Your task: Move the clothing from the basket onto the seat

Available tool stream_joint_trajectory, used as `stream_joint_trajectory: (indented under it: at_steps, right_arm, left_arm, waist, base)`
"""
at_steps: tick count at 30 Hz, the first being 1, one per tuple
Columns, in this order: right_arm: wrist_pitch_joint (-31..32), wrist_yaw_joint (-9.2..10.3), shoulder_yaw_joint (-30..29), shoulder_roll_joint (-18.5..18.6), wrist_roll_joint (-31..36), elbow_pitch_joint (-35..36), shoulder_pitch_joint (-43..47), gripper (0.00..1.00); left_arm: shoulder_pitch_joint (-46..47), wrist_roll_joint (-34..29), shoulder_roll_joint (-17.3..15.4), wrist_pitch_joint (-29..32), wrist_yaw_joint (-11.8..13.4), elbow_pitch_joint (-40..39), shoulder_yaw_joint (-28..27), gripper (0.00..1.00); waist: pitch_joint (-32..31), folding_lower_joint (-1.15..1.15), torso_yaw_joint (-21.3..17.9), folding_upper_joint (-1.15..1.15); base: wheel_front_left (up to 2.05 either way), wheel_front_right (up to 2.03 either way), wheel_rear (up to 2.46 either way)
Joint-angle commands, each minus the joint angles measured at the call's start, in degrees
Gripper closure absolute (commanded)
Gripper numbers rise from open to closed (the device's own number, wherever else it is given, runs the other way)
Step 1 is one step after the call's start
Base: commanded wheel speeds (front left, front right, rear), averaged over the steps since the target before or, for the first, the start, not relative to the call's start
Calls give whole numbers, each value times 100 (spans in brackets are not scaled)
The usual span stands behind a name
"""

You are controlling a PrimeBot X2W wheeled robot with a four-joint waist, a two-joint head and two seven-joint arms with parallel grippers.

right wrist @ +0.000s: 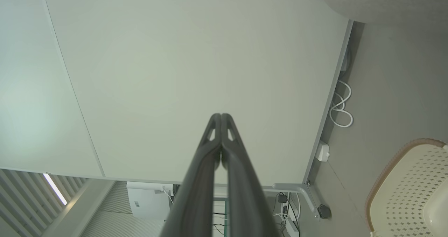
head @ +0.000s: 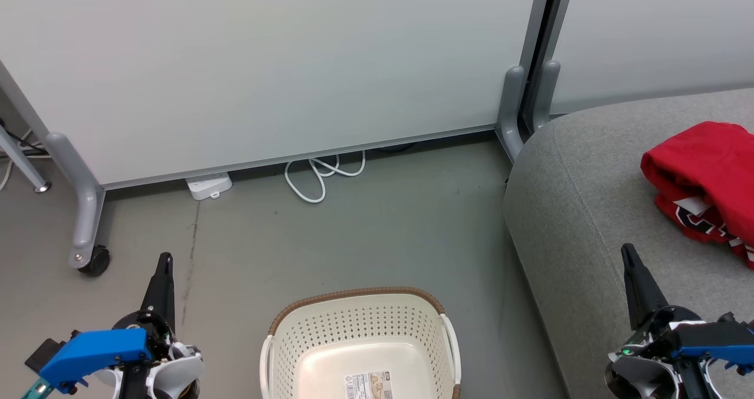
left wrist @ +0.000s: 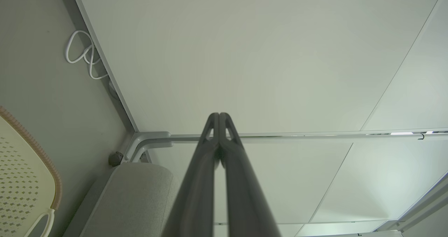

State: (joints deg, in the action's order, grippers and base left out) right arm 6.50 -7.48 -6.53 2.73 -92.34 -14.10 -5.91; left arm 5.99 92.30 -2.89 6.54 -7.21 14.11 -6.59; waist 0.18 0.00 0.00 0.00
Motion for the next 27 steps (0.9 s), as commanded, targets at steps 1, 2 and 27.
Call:
stream_joint_trajectory:
  at_steps: [1, 2, 27]
  right_arm:
    - [15, -2, -8, 27, -16, 12, -62, 100]
    - [15, -2, -8, 27, -16, 12, -62, 100]
    - [15, -2, -7, 26, -16, 12, -62, 100]
  left_arm:
    - [57, 15, 9, 23, -51, -21, -12, 100]
    - [57, 16, 10, 23, -51, -21, -12, 100]
    - [57, 18, 10, 21, -51, -22, -9, 100]
  waist:
    - [0, 0, 0, 0]
    - [0, 0, 0, 0]
    - [0, 0, 0, 0]
  base:
    - [0, 0, 0]
    - [0, 0, 0]
    - [0, 0, 0]
